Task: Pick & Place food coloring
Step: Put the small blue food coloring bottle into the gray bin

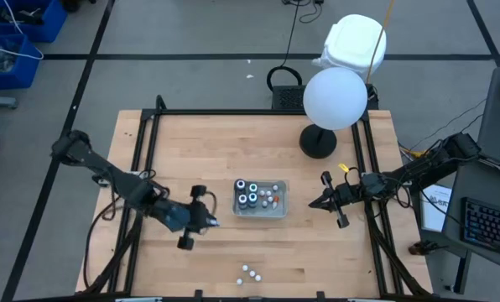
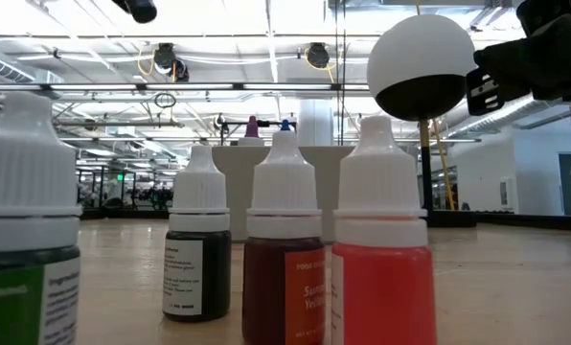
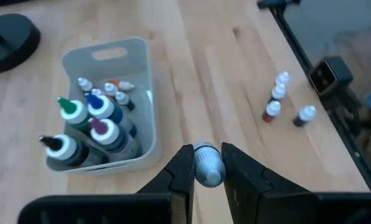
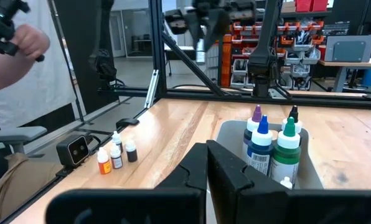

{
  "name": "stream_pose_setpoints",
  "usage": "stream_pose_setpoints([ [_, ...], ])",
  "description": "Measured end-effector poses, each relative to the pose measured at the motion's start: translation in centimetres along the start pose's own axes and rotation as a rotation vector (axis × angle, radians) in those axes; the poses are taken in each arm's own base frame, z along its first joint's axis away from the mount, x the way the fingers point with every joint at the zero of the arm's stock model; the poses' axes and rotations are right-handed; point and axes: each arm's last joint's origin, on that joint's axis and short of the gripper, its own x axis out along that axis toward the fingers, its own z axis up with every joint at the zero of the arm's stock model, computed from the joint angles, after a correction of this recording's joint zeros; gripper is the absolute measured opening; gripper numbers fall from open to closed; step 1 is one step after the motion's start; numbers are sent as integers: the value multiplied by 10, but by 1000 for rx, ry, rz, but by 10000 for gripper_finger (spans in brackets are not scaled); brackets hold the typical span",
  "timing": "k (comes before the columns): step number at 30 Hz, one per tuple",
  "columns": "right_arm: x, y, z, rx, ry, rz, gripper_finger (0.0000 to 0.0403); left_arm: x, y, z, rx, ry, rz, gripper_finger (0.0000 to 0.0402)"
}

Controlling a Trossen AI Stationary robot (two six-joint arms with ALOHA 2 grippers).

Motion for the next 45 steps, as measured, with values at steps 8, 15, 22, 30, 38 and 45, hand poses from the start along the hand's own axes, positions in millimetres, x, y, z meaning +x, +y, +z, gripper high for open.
stream_pose_setpoints([
  [8, 0, 0, 0, 0, -1, -2, 0, -6, 21, -30, 11, -144, -21, 63],
  [15, 0, 0, 0, -45, 0, -2, 0, 5, 36, -59, -29, -178, 2, 63],
  [22, 0, 0, -4, -58, 40, -4, 0, 15, 46, -66, -76, -236, 35, 73],
  [30, 0, -3, -4, -84, 44, -106, 0, 13, 51, -55, 29, -339, 72, 65],
  [38, 0, -5, -5, -187, 60, -158, 0, 11, 52, -51, 71, -383, 94, 68],
  [45, 0, -5, -5, -251, 65, -156, 0, 12, 58, -50, 26, -387, 157, 69],
])
